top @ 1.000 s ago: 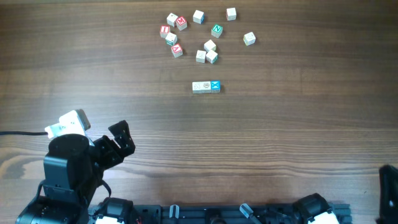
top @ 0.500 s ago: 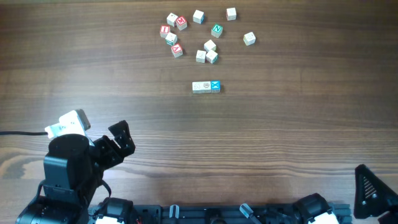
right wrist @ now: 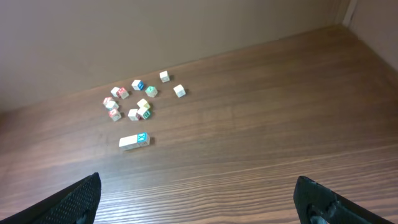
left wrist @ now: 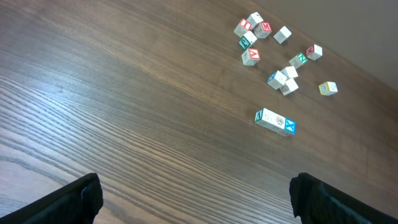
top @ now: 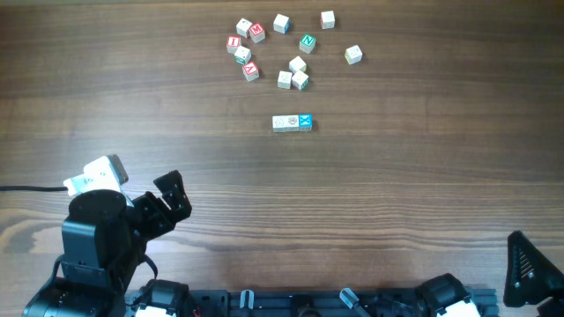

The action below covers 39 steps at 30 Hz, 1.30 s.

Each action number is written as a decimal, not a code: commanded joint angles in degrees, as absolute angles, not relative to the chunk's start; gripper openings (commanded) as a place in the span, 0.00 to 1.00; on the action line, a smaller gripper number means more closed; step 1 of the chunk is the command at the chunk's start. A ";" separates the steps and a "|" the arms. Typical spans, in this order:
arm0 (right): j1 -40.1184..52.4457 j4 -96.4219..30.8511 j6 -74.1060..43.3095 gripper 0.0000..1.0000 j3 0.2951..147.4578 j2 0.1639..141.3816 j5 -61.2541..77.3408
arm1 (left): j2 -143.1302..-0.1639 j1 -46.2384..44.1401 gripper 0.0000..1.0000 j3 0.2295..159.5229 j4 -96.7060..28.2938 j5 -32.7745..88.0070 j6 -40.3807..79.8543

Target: Form a horizontal line

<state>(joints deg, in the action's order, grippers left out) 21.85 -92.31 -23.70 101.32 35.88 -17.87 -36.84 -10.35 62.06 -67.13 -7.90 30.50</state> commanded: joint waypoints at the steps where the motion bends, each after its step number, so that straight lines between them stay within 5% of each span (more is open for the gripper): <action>1: 20.14 -91.88 -22.33 1.00 100.95 35.59 -20.84 | -36.75 -10.00 1.00 61.71 -67.16 -8.62 30.24; 9: 12.97 -75.00 -13.85 1.00 91.72 31.88 -16.05 | -36.75 -10.00 1.00 61.71 -67.16 -8.62 30.24; 23: 5.34 2.17 -6.44 1.00 23.92 1.78 5.04 | -36.75 -10.00 1.00 61.71 -67.16 -8.62 30.24; 39: -2.33 16.73 -8.97 1.00 1.06 0.19 4.54 | -36.75 -10.00 1.00 61.71 -67.16 -8.62 30.24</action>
<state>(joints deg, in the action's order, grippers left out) -2.00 15.09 -7.88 3.88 1.21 4.08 -36.84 -10.35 61.87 -67.29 -7.90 30.50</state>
